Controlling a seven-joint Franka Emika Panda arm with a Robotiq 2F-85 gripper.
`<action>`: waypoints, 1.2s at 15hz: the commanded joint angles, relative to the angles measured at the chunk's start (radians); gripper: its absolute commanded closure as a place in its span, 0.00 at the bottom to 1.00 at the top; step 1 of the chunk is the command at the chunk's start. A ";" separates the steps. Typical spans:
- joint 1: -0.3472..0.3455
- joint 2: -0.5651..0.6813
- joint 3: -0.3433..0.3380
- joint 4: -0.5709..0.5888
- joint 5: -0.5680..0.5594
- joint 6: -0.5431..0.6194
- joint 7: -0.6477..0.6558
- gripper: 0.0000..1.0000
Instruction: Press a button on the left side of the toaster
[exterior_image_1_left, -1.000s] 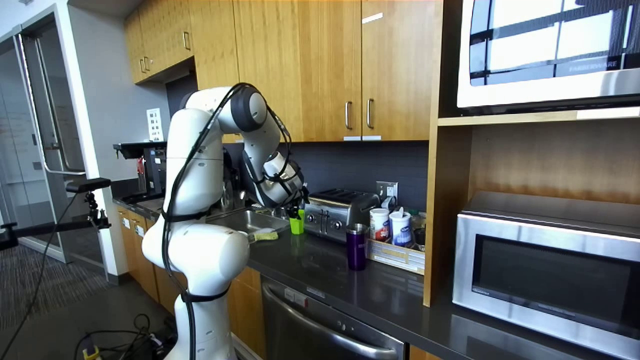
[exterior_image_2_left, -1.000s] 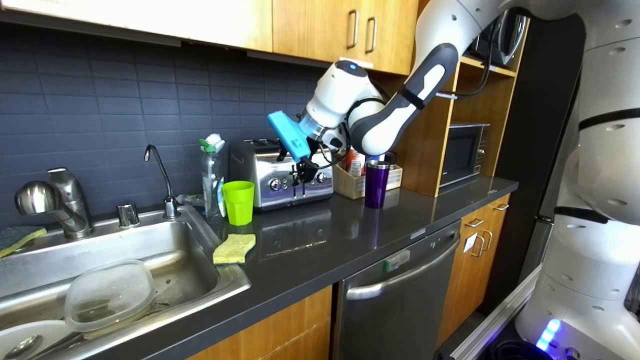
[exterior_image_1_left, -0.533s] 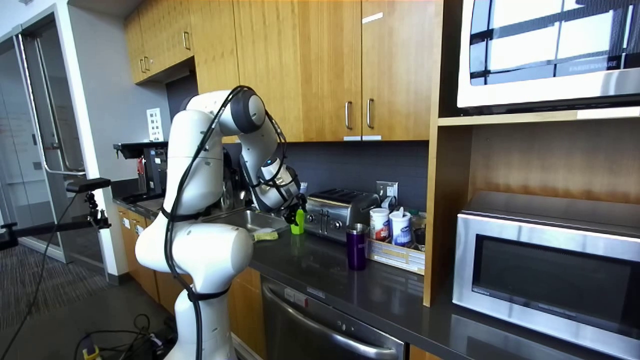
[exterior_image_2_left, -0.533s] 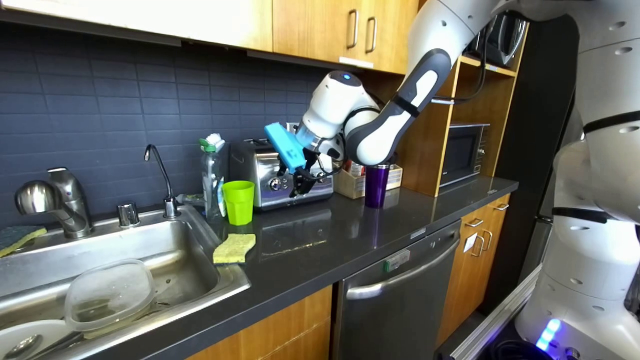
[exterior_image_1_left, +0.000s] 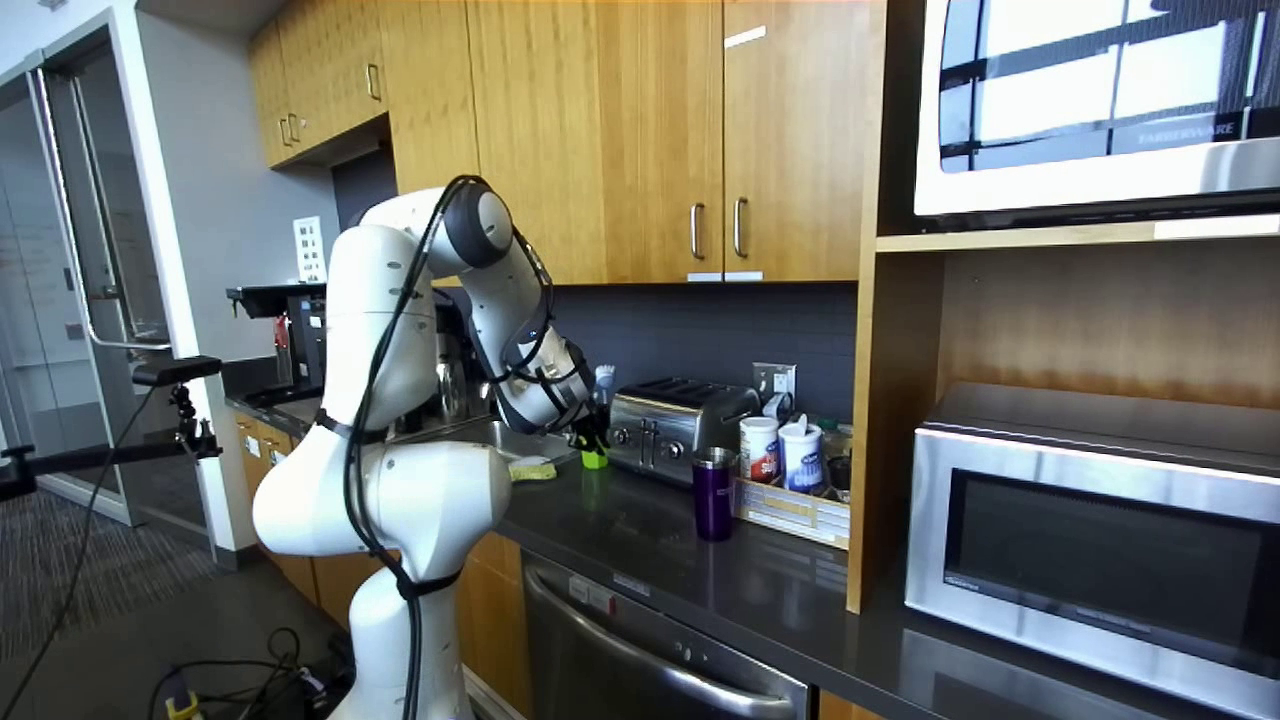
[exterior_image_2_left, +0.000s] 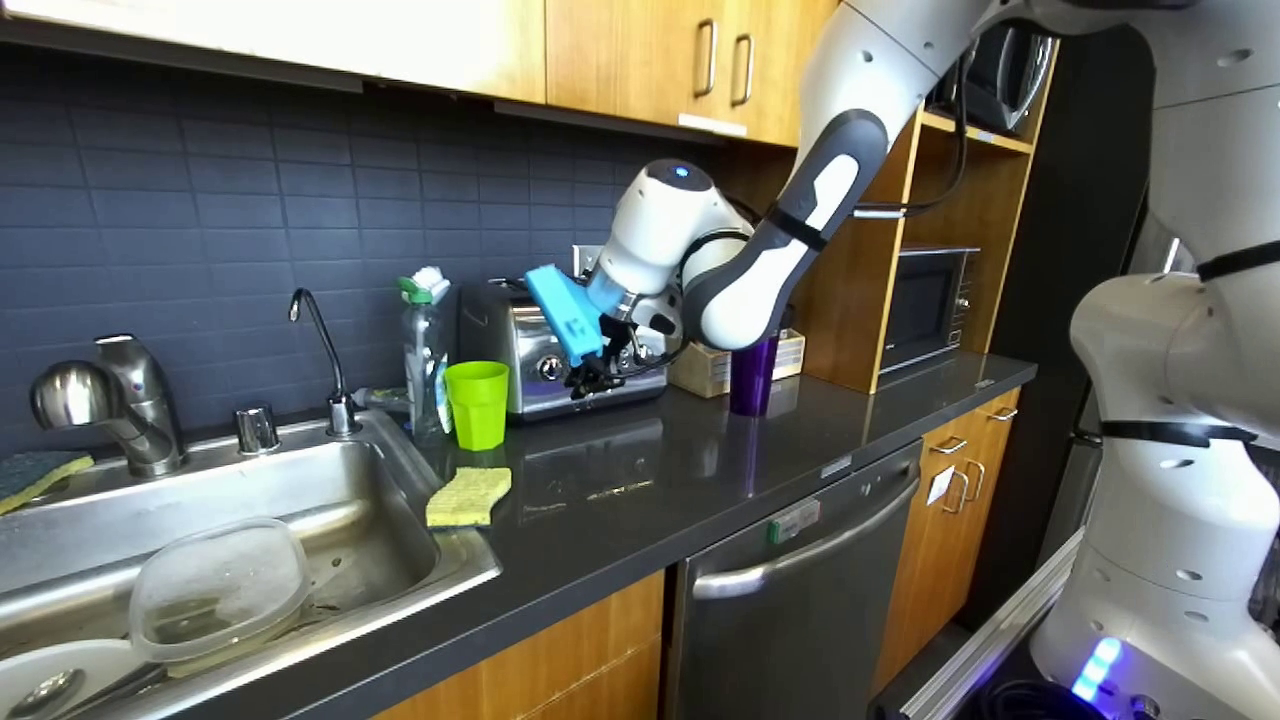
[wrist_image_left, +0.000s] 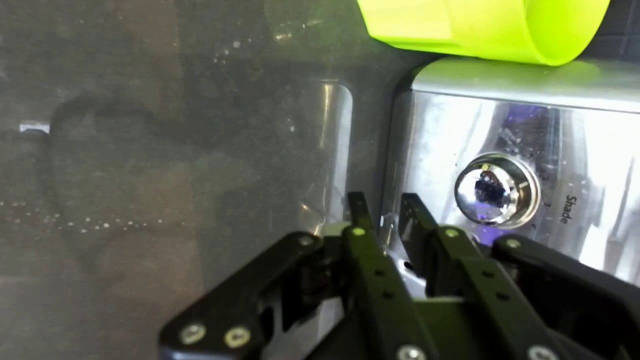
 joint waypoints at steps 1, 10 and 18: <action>0.231 0.067 -0.212 -0.027 0.103 0.060 0.000 1.00; 0.732 0.226 -0.587 -0.159 0.348 0.128 -0.001 1.00; 1.015 0.270 -0.758 -0.235 0.660 0.102 -0.217 1.00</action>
